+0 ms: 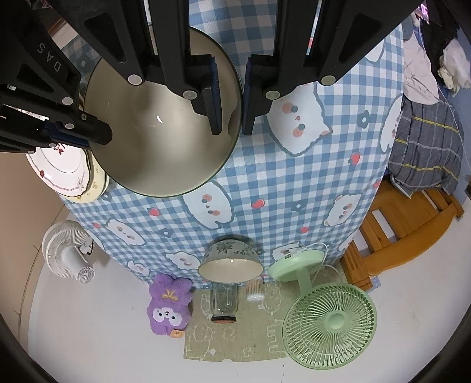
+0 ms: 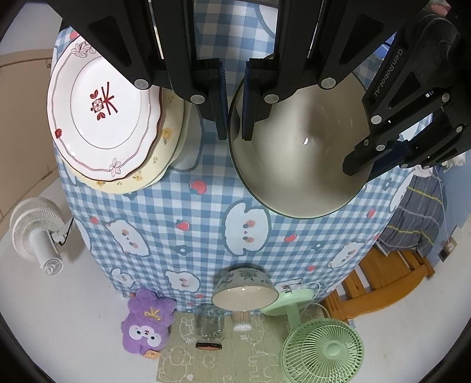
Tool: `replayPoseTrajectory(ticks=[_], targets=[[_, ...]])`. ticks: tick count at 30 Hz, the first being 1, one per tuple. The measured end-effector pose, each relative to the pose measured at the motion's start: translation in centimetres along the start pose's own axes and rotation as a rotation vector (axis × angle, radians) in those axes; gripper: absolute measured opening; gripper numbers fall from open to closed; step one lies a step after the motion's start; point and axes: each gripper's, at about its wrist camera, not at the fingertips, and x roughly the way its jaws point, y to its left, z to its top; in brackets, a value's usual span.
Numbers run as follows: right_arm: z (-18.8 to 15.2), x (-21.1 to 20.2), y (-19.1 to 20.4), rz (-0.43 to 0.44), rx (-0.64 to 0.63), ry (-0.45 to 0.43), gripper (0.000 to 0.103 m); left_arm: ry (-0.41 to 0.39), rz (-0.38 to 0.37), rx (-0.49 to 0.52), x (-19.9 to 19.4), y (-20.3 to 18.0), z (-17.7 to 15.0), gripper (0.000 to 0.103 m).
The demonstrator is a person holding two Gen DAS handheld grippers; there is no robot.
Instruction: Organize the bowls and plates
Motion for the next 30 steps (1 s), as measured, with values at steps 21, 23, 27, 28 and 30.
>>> replayPoseTrajectory(ticks=[21, 23, 27, 28, 30], targets=[[0.9, 1.3, -0.1, 0.032, -0.01, -0.002, 0.012, 0.016, -0.035, -0.01, 1.6, 0.8, 0.7, 0.027], [1.1, 1.5, 0.1, 0.006, -0.027, 0.005, 0.012, -0.014, -0.017, -0.007, 1.2, 0.8, 1.0, 0.034], [1.2, 1.7, 0.3, -0.036, -0.063, -0.006, 0.027, -0.046, -0.011, 0.01, 0.5, 0.6, 1.5, 0.047], [1.3, 1.7, 0.2, -0.054, -0.062, -0.015, 0.037, -0.05, -0.006, 0.013, 0.4, 0.6, 1.6, 0.055], [1.4, 1.4, -0.1, -0.058, -0.053, -0.039, 0.053, -0.056, -0.002, 0.015, 0.2, 0.7, 1.6, 0.058]])
